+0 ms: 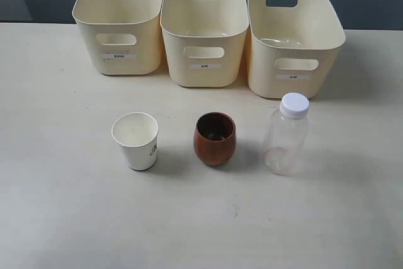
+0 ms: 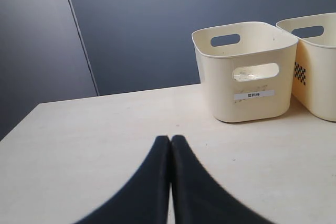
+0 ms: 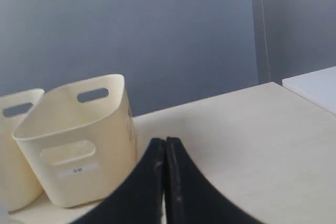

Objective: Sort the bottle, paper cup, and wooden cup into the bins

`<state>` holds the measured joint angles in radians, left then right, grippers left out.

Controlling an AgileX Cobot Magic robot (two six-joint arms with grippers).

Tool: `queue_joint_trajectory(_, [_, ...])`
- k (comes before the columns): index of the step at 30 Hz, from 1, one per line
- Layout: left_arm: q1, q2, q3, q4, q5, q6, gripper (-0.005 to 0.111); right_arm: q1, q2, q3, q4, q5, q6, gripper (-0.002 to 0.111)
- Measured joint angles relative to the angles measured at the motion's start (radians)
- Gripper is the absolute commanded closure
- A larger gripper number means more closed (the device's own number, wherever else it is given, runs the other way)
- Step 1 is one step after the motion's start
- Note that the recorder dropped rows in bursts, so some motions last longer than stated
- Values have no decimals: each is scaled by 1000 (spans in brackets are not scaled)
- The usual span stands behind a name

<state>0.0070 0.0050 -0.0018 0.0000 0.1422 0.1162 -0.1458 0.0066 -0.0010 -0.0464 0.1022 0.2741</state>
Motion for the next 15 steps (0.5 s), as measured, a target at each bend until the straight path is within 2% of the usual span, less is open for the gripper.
queue_joint_trajectory(9, [0, 0, 0, 0, 0, 0, 107, 0, 0, 0, 447, -123, 18, 109])
queue_joint_trajectory(15, [0, 0, 0, 0, 0, 0, 107, 0, 0, 0, 521, -122, 20, 109])
